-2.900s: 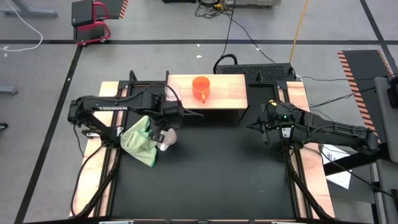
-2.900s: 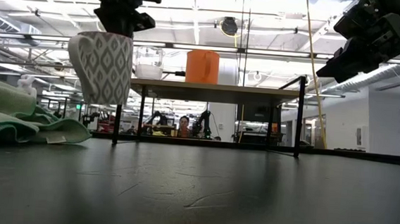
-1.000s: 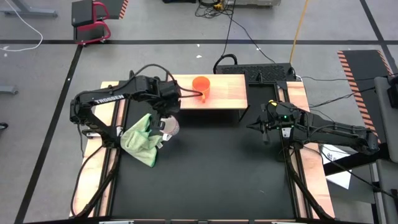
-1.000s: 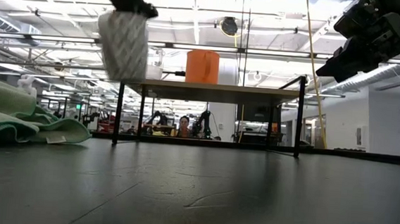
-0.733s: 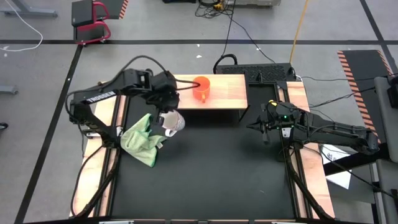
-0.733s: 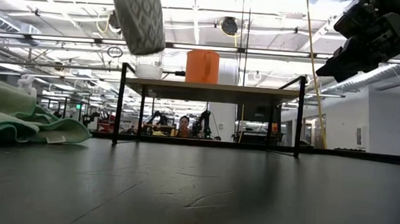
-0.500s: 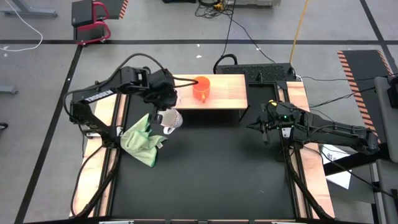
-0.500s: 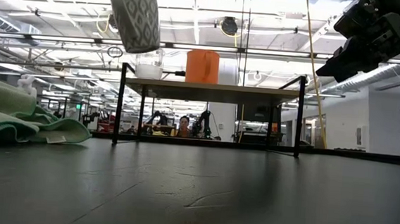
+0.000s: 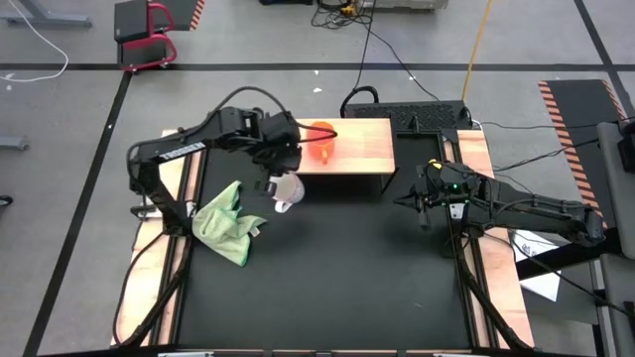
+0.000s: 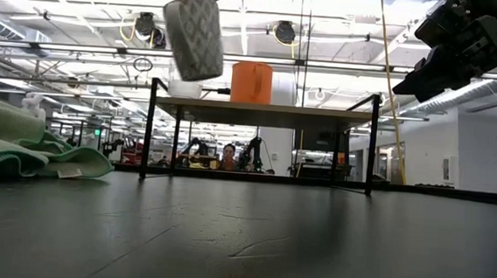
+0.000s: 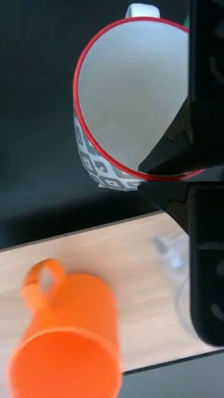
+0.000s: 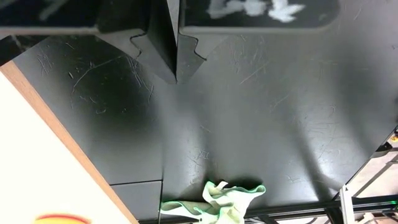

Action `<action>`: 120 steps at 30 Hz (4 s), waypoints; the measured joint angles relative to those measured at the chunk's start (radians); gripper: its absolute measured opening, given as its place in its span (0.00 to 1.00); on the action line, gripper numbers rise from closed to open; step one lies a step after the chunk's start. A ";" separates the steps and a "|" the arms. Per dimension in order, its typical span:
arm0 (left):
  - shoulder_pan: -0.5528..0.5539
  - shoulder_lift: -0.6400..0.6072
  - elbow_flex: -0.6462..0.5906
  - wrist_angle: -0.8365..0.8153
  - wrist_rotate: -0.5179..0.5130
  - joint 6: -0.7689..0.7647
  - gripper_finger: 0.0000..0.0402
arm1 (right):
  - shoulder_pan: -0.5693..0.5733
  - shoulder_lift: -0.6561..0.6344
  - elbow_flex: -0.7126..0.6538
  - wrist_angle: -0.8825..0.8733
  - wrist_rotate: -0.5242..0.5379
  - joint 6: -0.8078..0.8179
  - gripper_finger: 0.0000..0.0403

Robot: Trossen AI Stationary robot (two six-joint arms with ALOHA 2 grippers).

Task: Stack small to large cups/mugs on shelf
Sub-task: Put the white patterned mug on the shelf

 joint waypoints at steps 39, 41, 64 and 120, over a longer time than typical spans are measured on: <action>0.064 0.271 0.434 0.081 0.002 0.208 0.02 | 0.000 0.001 -0.013 0.007 0.000 0.009 0.00; 0.071 0.271 0.434 0.079 0.004 0.205 0.02 | 0.000 0.001 -0.014 0.009 0.000 0.010 0.00; 0.090 0.271 0.434 0.259 0.079 0.293 0.02 | 0.000 0.001 -0.014 0.016 0.000 0.010 0.00; -0.129 0.279 -0.007 0.312 0.205 0.192 0.02 | 0.000 0.000 -0.015 0.016 0.000 0.009 0.00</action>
